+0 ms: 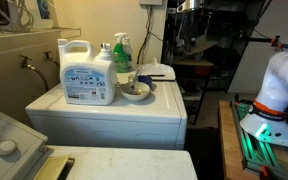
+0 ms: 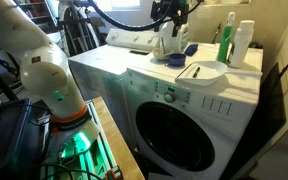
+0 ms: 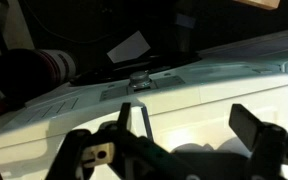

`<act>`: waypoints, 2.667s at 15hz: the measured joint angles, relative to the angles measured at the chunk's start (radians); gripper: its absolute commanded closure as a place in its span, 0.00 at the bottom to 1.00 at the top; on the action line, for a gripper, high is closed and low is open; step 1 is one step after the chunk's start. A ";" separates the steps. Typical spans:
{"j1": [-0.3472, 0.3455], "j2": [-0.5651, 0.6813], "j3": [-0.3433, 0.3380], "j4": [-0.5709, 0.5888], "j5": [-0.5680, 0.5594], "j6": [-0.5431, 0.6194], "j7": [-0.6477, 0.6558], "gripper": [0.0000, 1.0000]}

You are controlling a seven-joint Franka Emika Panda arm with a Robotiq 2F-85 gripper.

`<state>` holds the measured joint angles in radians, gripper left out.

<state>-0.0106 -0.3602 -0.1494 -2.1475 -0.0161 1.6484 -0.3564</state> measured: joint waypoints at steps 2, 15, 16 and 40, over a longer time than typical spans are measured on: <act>-0.001 0.000 -0.001 0.000 0.000 0.000 0.000 0.00; 0.061 0.310 0.084 0.068 -0.007 0.275 -0.278 0.00; 0.047 0.354 0.077 0.081 -0.007 0.304 -0.298 0.00; -0.092 0.551 0.077 0.039 0.060 0.669 -0.393 0.99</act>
<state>-0.1031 0.1904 -0.0719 -2.1083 0.0444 2.3172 -0.7490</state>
